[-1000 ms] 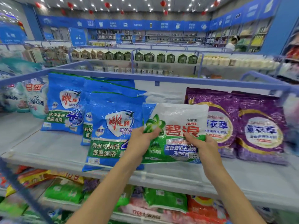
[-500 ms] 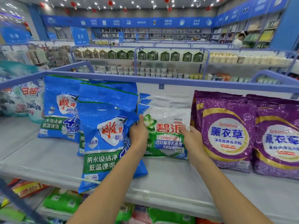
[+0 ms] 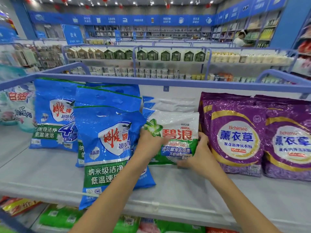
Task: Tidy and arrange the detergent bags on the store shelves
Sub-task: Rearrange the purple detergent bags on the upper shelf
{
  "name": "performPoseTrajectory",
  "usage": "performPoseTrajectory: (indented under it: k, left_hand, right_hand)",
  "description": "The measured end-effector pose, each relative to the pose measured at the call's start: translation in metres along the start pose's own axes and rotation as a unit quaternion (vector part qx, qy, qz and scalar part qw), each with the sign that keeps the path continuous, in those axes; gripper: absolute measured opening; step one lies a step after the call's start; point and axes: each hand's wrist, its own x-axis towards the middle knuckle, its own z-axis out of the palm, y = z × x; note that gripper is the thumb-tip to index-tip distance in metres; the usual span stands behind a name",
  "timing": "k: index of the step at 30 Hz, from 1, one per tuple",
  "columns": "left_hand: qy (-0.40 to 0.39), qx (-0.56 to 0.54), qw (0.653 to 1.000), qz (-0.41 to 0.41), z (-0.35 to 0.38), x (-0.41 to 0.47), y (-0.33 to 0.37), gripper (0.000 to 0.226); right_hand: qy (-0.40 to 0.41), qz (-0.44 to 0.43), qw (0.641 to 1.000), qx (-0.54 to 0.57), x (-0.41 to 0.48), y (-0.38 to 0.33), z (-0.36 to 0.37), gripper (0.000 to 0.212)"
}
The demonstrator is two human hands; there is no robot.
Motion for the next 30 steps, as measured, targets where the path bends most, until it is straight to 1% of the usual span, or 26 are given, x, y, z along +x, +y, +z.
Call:
performPoseTrajectory:
  k: [1, 2, 3, 4, 6, 8, 10, 13, 15, 16, 18, 20, 22, 24, 25, 27, 30]
  left_hand:
    - [-0.028, 0.074, 0.997, -0.008, 0.000, -0.006, -0.004, 0.111]
    - [-0.046, 0.144, 0.988, -0.015, 0.001, -0.010, -0.008, 0.132]
    - [-0.052, 0.199, 0.979, -0.004, 0.002, -0.017, -0.010, 0.139]
    - [-0.050, 0.238, 0.970, 0.016, 0.005, -0.015, -0.016, 0.137]
    - [-0.026, 0.275, 0.959, 0.058, 0.009, -0.012, -0.020, 0.133]
    - [-0.010, 0.281, 0.956, 0.082, 0.009, -0.008, -0.020, 0.136]
    - [-0.013, 0.278, 0.956, 0.090, 0.007, -0.006, -0.020, 0.138]
    - [-0.017, 0.287, 0.951, 0.110, 0.003, -0.012, -0.021, 0.130]
    - [-0.011, 0.278, 0.952, 0.126, -0.001, -0.023, -0.020, 0.119]
    - [-0.007, 0.271, 0.952, 0.140, -0.004, -0.030, -0.020, 0.109]
    - [0.008, 0.264, 0.948, 0.179, -0.015, -0.044, -0.019, 0.077]
    - [0.043, 0.254, 0.944, 0.205, -0.032, -0.062, -0.019, 0.052]
    - [0.106, 0.209, 0.944, 0.231, -0.053, -0.079, -0.021, 0.035]
    - [0.185, 0.166, 0.932, 0.263, -0.074, -0.090, -0.028, 0.019]
    - [0.219, 0.161, 0.924, 0.267, -0.085, -0.092, -0.033, 0.016]
    - [0.267, 0.173, 0.914, 0.251, -0.108, -0.091, -0.043, 0.017]
    - [0.289, 0.181, 0.925, 0.168, -0.141, -0.083, -0.055, 0.041]
  right_hand:
    - [0.026, -0.002, 1.000, -0.006, 0.001, 0.003, 0.004, 0.102]
    - [0.051, -0.002, 0.999, -0.014, 0.002, 0.005, 0.009, 0.094]
    - [0.073, -0.003, 0.997, -0.023, 0.005, 0.008, 0.013, 0.090]
    - [0.092, -0.008, 0.995, -0.031, 0.007, 0.009, 0.016, 0.087]
    - [0.125, -0.018, 0.991, -0.040, 0.010, 0.010, 0.022, 0.085]
    - [0.138, -0.028, 0.989, -0.042, 0.014, 0.010, 0.025, 0.083]
    - [0.134, -0.030, 0.990, -0.044, 0.017, 0.010, 0.025, 0.082]
    - [0.127, -0.027, 0.990, -0.058, 0.011, 0.010, 0.022, 0.082]
    - [0.125, -0.027, 0.988, -0.085, -0.002, 0.009, 0.023, 0.081]
    - [0.128, -0.037, 0.986, -0.102, -0.010, 0.009, 0.024, 0.081]
    - [0.139, -0.080, 0.979, -0.123, -0.026, 0.005, 0.029, 0.075]
    - [0.134, -0.118, 0.978, -0.104, -0.043, -0.005, 0.036, 0.066]
    - [0.079, -0.121, 0.989, -0.038, -0.055, -0.022, 0.042, 0.059]
    - [-0.005, -0.108, 0.994, 0.034, -0.062, -0.038, 0.051, 0.056]
    - [-0.046, -0.095, 0.993, 0.057, -0.063, -0.044, 0.056, 0.058]
    - [-0.110, -0.067, 0.989, 0.076, -0.064, -0.054, 0.068, 0.072]
    - [-0.143, -0.030, 0.985, 0.093, -0.064, -0.062, 0.086, 0.096]
